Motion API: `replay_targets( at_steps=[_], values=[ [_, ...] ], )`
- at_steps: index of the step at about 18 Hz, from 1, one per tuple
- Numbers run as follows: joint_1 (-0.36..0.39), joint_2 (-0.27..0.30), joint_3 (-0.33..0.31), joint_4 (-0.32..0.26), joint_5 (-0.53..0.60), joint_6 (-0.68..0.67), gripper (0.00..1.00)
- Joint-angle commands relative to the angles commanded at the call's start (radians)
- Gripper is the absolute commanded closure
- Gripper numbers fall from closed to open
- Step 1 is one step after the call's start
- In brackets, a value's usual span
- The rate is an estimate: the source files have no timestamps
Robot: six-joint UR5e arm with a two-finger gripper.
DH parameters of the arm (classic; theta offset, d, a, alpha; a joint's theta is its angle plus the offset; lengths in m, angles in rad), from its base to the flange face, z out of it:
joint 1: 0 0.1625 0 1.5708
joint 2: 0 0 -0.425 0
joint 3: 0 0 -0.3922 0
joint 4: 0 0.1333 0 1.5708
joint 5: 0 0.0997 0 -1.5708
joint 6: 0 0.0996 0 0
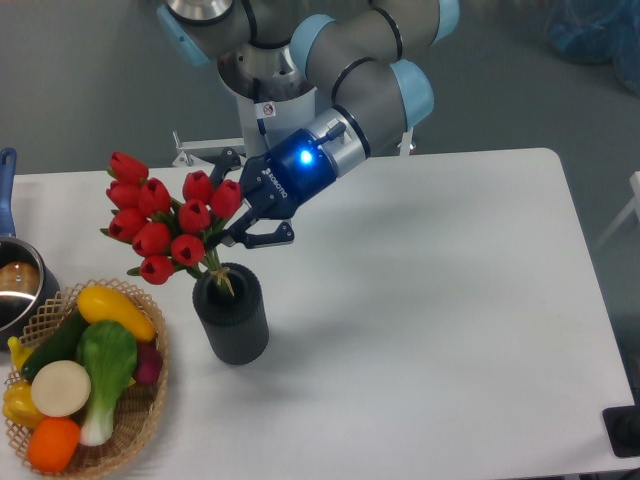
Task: Insert the flowers into the vase
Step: 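Push the tulip stems down into the vase while holding the bunch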
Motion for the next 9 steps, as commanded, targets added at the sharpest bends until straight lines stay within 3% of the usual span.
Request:
replay_targets(
  at_steps=[9],
  values=[
    [0.0,0.0,-0.055,0.003,0.005,0.089,0.7]
  ],
)
